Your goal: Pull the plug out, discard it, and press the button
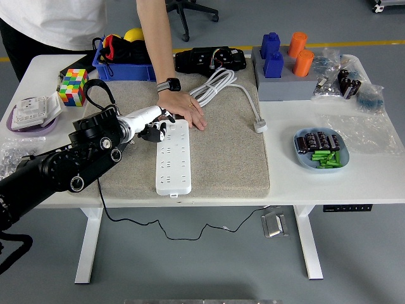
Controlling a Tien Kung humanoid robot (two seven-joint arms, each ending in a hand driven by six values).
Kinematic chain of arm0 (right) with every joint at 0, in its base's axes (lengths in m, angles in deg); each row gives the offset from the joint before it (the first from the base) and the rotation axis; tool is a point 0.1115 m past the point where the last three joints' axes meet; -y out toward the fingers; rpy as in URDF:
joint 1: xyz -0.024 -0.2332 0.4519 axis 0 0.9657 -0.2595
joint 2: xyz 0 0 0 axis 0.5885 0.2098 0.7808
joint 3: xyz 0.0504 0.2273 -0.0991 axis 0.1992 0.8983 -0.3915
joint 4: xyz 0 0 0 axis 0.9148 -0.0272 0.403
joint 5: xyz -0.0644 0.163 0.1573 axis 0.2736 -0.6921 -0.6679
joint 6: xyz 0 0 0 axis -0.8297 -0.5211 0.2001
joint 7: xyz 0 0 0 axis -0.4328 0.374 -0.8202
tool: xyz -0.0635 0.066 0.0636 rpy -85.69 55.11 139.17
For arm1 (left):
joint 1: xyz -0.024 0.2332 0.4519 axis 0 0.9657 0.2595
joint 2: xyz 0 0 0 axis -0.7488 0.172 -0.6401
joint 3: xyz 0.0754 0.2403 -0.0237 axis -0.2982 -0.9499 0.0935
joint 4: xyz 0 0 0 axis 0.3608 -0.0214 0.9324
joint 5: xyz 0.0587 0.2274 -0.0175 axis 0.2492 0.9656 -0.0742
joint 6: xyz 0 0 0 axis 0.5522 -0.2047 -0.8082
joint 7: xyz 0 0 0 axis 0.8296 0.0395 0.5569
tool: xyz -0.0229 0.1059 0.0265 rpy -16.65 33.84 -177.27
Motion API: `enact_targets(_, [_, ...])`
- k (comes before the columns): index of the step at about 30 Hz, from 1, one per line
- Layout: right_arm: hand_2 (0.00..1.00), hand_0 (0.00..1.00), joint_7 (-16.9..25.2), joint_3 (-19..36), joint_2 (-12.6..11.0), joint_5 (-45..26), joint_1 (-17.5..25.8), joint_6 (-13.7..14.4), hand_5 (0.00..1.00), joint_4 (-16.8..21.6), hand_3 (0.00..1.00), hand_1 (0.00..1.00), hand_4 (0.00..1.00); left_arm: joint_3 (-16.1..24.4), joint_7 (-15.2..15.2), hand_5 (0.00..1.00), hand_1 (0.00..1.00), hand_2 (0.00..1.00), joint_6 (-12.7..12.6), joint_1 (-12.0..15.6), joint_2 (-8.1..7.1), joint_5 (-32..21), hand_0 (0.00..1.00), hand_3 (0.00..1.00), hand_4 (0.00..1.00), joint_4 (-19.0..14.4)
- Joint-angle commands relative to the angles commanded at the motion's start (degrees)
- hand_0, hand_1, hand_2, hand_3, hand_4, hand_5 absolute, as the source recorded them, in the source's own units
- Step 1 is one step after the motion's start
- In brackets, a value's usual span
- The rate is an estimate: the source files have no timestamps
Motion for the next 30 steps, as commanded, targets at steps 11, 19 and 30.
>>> enact_targets(11, [0.724, 0.767, -0.01, -0.19, -0.12, 0.02, 0.19, 0.01, 0.658, -0.08, 0.713, 0.729, 0.883, -2.03, 0.11, 0.002, 0.022, 0.107, 0.03, -0.16, 0.49, -0.82, 0.024, 0.792, 0.041, 0.87])
enact_targets(19, [0.724, 0.767, 0.00, -0.18, -0.17, 0.05, 0.20, 0.02, 0.658, -0.05, 0.713, 0.729, 0.883, -3.18, -0.42, 0.002, 0.023, 0.108, -0.03, -0.92, 1.06, -1.24, 0.025, 0.787, 0.041, 1.92])
enact_targets(30, [0.724, 0.767, -0.01, 0.00, -0.04, 0.06, 0.34, 0.02, 0.658, -0.04, 0.713, 0.729, 0.883, -6.82, -1.16, 0.002, 0.023, 0.108, 0.33, -2.31, 1.30, -2.95, 0.026, 0.788, 0.040, 3.42])
